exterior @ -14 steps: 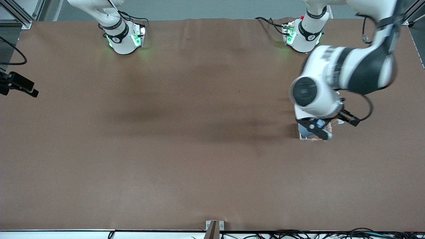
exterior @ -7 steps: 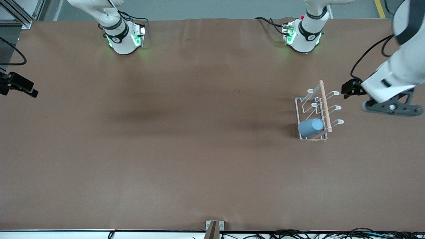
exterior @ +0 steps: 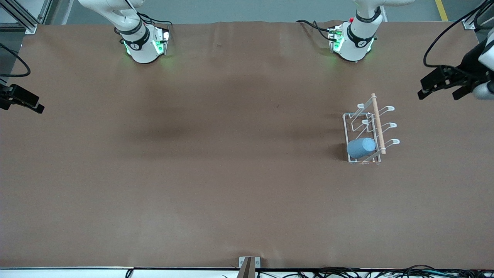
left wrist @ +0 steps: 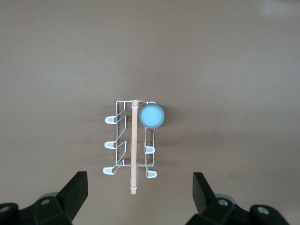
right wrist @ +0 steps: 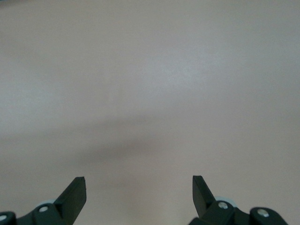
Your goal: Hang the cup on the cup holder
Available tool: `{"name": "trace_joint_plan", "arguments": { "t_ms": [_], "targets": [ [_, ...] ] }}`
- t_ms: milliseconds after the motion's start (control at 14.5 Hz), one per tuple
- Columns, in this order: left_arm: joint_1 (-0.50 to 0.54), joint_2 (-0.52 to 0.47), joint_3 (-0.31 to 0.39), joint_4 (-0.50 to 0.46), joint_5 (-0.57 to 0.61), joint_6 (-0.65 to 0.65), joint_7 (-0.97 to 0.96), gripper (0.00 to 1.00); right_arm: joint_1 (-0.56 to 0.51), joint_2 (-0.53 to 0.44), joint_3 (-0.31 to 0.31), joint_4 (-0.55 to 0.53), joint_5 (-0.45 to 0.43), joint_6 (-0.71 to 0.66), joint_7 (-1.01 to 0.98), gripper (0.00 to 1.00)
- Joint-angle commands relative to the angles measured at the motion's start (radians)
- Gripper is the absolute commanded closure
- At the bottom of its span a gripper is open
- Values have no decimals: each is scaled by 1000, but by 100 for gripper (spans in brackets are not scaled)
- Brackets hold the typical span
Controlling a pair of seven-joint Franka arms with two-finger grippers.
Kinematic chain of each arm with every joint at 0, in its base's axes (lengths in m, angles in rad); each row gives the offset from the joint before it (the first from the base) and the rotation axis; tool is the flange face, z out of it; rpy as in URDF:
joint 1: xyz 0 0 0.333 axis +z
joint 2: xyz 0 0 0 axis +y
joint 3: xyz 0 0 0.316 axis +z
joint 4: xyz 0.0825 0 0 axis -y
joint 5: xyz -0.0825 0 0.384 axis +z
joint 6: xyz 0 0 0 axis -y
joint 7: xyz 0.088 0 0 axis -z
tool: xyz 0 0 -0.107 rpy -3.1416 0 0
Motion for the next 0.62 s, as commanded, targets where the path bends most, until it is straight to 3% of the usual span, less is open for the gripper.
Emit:
{"name": "trace_joint_plan", "arguments": {
  "t_ms": [0,345,552],
  "targets": [
    [-15,-46,5,-55,31,27,-6,0,-18,-8,13,-4,1,-7,16,0],
    [-12,-38,0,-38,65,19,84,0,-16,-8,13,-4,1,-10,18,0],
    [-8,15,-1,45,58,-13,83,0,-18,-6,13,-4,1,-10,15,0]
  ]
}}
